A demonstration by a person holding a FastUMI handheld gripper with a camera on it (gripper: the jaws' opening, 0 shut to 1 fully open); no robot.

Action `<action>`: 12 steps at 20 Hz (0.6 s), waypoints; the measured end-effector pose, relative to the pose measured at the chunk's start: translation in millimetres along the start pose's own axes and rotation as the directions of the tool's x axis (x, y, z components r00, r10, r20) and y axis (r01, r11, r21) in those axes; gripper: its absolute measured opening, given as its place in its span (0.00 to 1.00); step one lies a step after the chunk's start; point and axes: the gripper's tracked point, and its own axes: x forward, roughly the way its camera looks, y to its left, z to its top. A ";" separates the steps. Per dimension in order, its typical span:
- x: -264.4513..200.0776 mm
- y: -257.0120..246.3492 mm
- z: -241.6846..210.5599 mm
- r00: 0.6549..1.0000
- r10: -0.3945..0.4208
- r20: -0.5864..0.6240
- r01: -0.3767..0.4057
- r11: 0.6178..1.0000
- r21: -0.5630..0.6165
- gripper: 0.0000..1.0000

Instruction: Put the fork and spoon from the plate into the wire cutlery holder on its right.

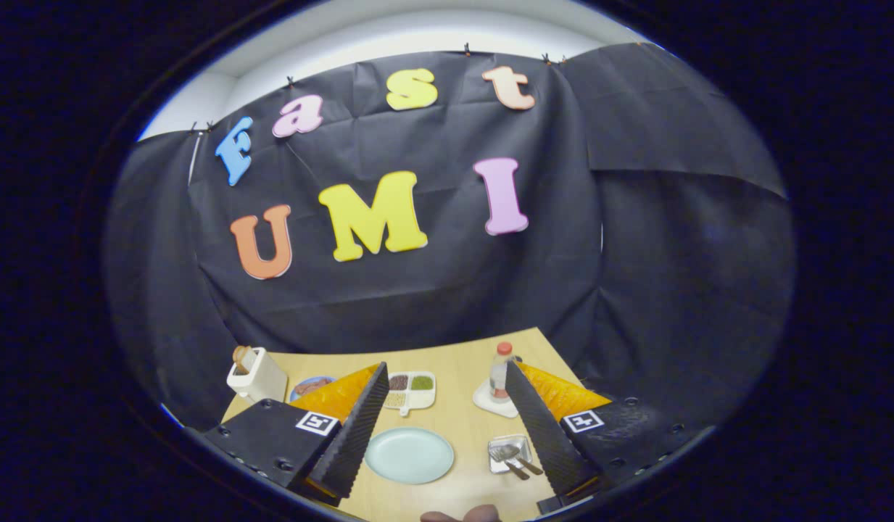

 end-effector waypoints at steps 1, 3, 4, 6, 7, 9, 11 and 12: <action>-4.6 4.2 4.5 0.999 0.009 0.046 -0.008 1.000 -0.024 0.96; -18.6 16.4 10.8 0.994 0.040 0.102 -0.034 0.998 -0.060 0.96; -25.2 23.5 12.3 0.992 0.062 0.111 -0.053 0.995 -0.082 0.96; -35.2 32.5 12.2 0.988 0.094 0.124 -0.081 0.992 -0.101 0.96; -30.1 40.2 11.1 0.986 0.101 0.130 -0.088 0.991 -0.103 0.96; -29.5 50.3 10.2 0.984 0.114 0.139 -0.099 0.989 -0.108 0.96; -31.6 52.3 10.1 0.984 0.119 0.135 -0.106 0.990 -0.096 0.96; -31.2 51.9 11.9 0.984 0.118 0.137 -0.105 0.990 -0.094 0.96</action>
